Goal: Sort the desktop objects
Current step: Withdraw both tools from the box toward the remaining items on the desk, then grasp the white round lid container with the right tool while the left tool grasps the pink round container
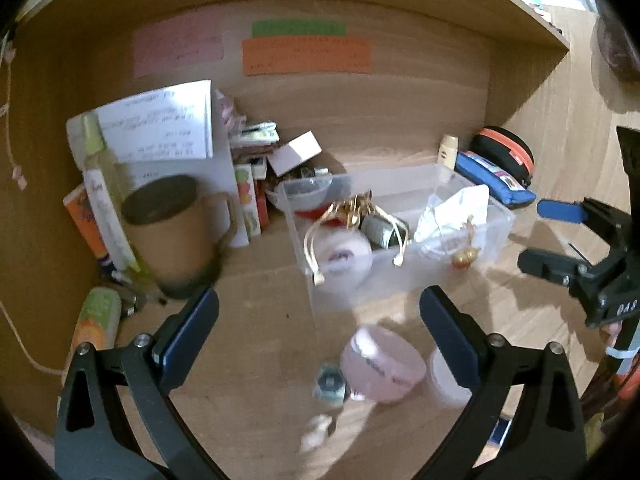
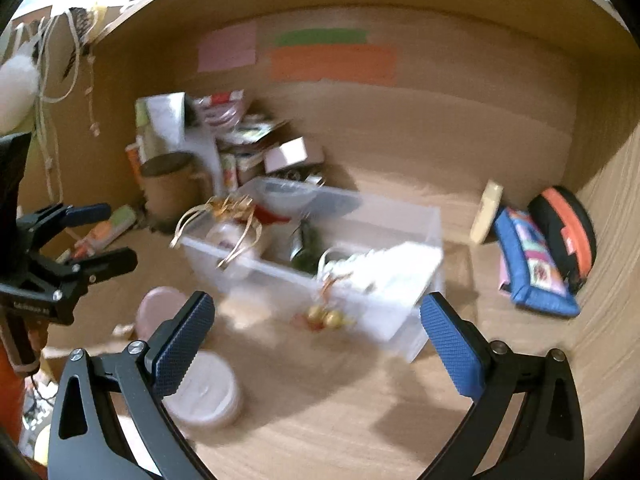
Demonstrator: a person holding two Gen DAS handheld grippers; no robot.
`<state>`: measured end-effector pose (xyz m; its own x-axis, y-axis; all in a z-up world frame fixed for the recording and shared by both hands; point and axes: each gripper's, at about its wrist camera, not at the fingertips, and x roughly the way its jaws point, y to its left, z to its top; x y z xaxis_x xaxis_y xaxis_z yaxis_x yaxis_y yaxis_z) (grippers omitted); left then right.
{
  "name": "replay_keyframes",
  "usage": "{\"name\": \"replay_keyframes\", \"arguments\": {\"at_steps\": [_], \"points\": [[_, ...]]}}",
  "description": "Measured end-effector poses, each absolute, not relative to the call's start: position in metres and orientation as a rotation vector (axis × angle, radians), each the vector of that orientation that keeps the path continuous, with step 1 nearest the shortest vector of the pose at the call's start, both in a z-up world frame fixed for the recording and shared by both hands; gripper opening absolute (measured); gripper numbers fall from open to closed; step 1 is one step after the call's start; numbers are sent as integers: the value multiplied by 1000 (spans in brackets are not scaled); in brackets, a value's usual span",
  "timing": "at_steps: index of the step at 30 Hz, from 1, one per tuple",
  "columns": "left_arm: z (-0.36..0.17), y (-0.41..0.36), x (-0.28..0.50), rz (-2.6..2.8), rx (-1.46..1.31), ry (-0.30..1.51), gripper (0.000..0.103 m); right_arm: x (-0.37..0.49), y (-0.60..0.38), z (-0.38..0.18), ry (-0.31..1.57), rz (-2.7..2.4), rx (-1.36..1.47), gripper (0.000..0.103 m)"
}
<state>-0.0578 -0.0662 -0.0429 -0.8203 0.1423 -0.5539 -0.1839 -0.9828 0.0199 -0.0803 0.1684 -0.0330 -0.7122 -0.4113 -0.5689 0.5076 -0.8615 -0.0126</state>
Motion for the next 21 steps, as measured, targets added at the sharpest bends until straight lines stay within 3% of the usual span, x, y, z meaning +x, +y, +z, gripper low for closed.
{"name": "replay_keyframes", "arguments": {"at_steps": [14, 21], "points": [[-87, -70, -38, 2773, -992, 63, 102, -61, 123, -94, 293, -2247, 986, 102], [-97, -65, -50, 2731, -1044, 79, 102, -61, 108, -106, 384, -2205, 1012, 96]]}}
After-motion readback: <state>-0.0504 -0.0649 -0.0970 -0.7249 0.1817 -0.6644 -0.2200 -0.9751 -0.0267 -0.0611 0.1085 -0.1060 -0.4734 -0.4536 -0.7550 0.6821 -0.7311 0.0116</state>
